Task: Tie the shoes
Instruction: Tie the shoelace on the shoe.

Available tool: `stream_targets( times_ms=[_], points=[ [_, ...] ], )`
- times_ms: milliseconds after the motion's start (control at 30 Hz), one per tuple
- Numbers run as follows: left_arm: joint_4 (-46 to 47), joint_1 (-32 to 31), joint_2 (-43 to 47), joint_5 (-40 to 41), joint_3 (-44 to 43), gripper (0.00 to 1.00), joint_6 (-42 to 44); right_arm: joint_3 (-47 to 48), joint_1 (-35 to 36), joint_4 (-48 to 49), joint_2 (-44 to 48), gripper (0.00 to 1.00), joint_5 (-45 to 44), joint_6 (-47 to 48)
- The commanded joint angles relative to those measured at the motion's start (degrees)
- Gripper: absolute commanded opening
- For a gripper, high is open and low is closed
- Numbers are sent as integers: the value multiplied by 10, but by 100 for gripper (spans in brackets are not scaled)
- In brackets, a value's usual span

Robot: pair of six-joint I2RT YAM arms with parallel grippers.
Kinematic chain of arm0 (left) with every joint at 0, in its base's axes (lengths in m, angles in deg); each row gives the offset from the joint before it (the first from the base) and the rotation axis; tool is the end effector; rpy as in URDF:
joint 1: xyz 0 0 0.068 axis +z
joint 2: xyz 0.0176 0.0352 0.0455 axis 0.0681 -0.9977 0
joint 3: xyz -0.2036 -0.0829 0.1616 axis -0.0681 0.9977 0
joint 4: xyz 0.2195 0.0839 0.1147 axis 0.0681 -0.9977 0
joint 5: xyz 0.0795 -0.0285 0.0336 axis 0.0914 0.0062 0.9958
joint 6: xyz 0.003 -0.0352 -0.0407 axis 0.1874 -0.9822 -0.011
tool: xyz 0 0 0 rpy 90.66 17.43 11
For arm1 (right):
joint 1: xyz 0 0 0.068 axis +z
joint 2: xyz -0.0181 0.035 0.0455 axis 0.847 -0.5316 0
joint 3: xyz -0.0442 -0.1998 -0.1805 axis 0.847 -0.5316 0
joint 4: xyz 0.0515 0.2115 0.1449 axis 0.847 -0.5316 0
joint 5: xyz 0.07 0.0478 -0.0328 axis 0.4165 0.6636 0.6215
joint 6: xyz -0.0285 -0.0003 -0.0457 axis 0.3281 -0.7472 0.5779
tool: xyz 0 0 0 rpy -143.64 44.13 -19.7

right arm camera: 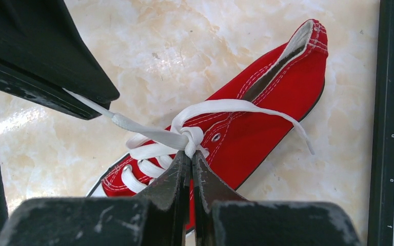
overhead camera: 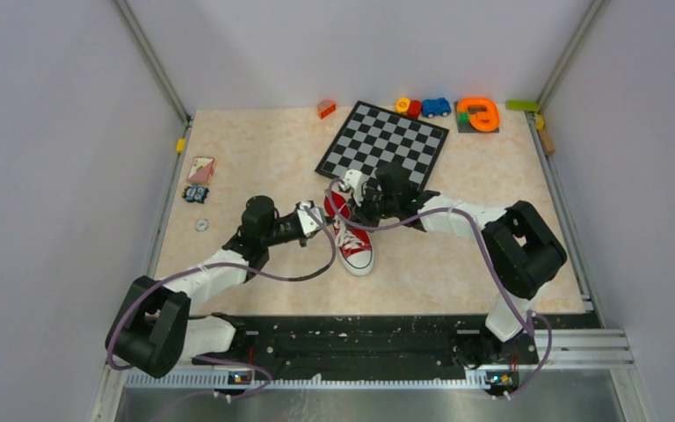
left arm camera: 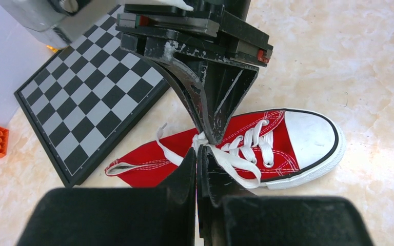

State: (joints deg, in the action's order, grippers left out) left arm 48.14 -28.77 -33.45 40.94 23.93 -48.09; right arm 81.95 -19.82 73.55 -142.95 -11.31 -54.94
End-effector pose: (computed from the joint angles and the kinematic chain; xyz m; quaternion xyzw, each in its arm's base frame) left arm 0.2166 -0.1267 0.2109 0.5338 0.5549 -0.2599 0.5828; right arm 0.2823 0.2446 0.1976 -0.5037 0.7181 0.3144 0.3629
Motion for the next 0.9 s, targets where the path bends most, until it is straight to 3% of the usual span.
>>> stream_targets(
  times_ms=[0, 867],
  points=[
    [4, -1, 33, 7, 0, 0, -10, 23, -5, 8, 1, 0, 1, 7],
    [-42, 1, 99, 68, -23, 0, -32, 22, -6, 6, -3, 0, 8, 7]
  ],
)
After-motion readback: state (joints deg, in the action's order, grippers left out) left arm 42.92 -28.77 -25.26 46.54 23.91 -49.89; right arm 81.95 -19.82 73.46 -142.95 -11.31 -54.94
